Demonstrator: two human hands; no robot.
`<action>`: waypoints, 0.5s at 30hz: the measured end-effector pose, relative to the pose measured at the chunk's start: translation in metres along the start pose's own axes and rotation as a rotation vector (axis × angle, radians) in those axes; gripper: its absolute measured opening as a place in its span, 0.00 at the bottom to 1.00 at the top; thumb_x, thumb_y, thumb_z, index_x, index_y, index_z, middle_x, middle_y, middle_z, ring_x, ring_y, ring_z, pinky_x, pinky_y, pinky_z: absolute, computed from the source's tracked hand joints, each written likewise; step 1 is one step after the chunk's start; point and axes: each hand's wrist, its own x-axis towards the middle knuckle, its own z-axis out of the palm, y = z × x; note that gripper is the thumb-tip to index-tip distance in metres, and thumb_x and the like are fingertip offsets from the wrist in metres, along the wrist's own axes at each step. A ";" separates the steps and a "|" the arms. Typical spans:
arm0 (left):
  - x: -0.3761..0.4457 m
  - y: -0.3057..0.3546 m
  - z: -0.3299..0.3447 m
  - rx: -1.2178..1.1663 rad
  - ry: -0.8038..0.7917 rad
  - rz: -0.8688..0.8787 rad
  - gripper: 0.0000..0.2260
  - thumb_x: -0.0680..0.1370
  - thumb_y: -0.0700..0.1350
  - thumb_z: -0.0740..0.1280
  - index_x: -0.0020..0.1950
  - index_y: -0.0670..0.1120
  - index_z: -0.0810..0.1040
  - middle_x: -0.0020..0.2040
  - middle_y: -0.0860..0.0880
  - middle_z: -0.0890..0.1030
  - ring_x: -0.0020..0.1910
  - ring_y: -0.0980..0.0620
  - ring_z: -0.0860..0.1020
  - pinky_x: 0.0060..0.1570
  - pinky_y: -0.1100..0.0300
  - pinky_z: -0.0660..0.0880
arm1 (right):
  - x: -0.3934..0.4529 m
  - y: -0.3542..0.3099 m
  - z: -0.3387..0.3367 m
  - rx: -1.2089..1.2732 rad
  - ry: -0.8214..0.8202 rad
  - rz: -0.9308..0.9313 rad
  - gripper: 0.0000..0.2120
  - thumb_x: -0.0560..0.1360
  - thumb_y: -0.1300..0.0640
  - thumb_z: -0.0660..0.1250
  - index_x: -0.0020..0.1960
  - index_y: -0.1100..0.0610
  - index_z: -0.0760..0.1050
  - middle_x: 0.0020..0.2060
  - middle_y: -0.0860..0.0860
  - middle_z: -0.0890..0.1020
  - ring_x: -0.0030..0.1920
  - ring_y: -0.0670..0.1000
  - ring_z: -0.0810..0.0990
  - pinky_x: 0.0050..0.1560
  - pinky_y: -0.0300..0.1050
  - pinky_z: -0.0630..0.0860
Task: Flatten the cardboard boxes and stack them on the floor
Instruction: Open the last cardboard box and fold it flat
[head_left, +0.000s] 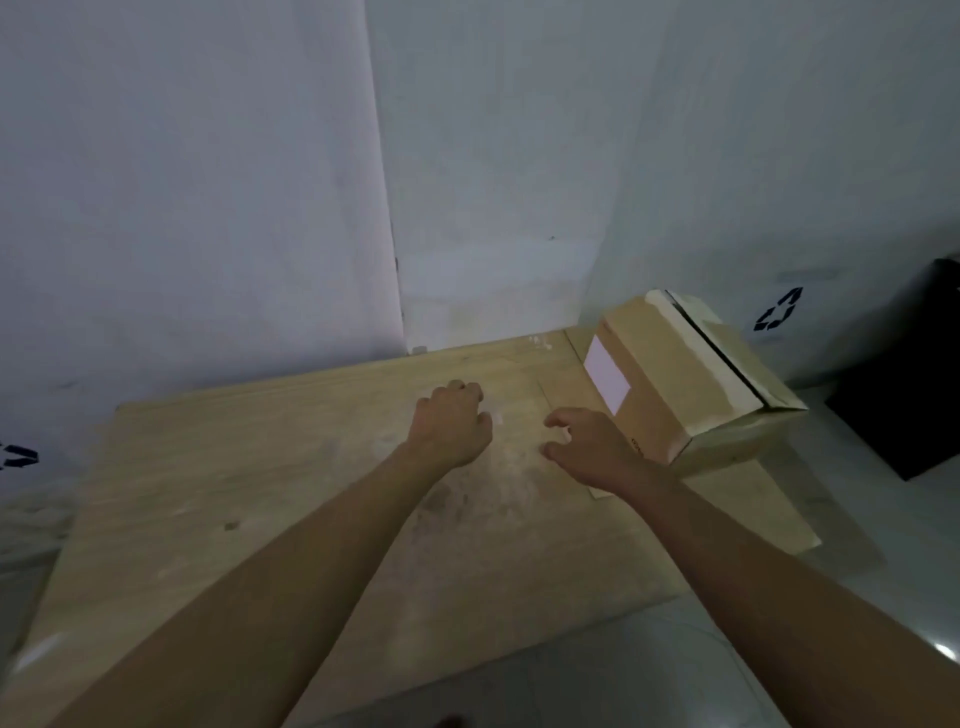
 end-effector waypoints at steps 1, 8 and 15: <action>0.009 0.008 0.003 0.003 0.007 -0.015 0.17 0.81 0.51 0.58 0.68 0.45 0.72 0.65 0.44 0.74 0.62 0.42 0.73 0.61 0.48 0.70 | 0.011 0.010 -0.007 0.002 -0.006 -0.006 0.21 0.75 0.51 0.72 0.66 0.56 0.77 0.67 0.53 0.77 0.65 0.54 0.76 0.61 0.44 0.72; 0.084 0.089 0.030 -0.039 0.088 -0.106 0.17 0.81 0.50 0.59 0.67 0.46 0.73 0.65 0.44 0.74 0.62 0.42 0.74 0.61 0.48 0.71 | 0.086 0.092 -0.076 -0.024 0.064 -0.147 0.18 0.75 0.51 0.70 0.63 0.57 0.80 0.62 0.54 0.81 0.62 0.55 0.78 0.62 0.46 0.73; 0.139 0.212 0.087 -0.193 0.036 -0.210 0.20 0.81 0.50 0.60 0.69 0.42 0.71 0.66 0.41 0.73 0.63 0.40 0.74 0.61 0.50 0.72 | 0.119 0.216 -0.154 -0.058 0.218 -0.229 0.13 0.78 0.56 0.58 0.56 0.57 0.79 0.55 0.55 0.81 0.59 0.59 0.76 0.58 0.53 0.74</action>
